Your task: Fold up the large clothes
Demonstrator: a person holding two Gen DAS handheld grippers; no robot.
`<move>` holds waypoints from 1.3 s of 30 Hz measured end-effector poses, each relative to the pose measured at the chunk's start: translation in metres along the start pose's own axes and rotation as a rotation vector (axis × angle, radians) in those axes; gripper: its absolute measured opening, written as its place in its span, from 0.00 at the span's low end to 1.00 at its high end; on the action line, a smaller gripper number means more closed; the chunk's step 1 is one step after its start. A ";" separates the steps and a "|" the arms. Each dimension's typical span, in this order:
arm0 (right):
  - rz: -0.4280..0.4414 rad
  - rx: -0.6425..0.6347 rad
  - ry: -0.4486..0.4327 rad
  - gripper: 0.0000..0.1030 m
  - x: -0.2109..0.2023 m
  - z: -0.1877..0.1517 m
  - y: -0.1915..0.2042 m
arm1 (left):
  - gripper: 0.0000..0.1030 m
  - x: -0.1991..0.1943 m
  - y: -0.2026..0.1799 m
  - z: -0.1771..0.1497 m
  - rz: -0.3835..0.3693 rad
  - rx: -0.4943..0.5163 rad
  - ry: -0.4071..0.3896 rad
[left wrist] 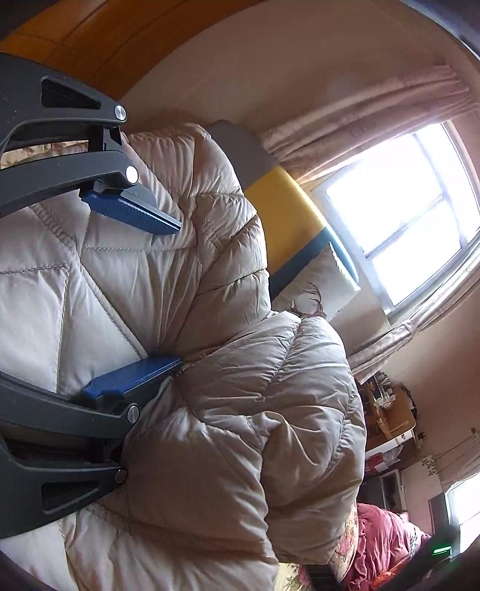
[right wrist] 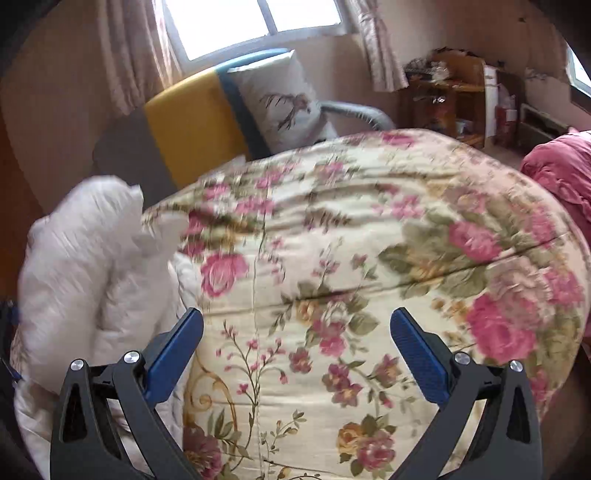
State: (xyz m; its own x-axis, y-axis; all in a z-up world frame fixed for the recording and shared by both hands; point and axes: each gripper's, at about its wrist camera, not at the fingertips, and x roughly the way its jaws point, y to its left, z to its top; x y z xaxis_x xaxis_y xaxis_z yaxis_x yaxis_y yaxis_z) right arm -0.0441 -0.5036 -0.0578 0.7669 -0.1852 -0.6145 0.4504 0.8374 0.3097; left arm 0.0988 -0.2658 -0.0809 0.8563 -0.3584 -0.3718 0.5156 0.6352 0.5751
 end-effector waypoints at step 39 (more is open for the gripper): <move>-0.173 -0.094 0.094 0.98 0.114 0.017 0.085 | 0.97 0.134 0.090 0.011 -0.025 -0.318 0.420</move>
State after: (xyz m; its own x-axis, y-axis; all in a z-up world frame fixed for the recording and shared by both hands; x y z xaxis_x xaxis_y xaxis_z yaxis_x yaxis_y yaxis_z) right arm 0.0894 -0.4623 -0.0891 0.6338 -0.2849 -0.7191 0.5236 0.8423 0.1278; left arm 0.2602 -0.2641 -0.0704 0.7245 -0.1119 -0.6801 0.4450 0.8295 0.3375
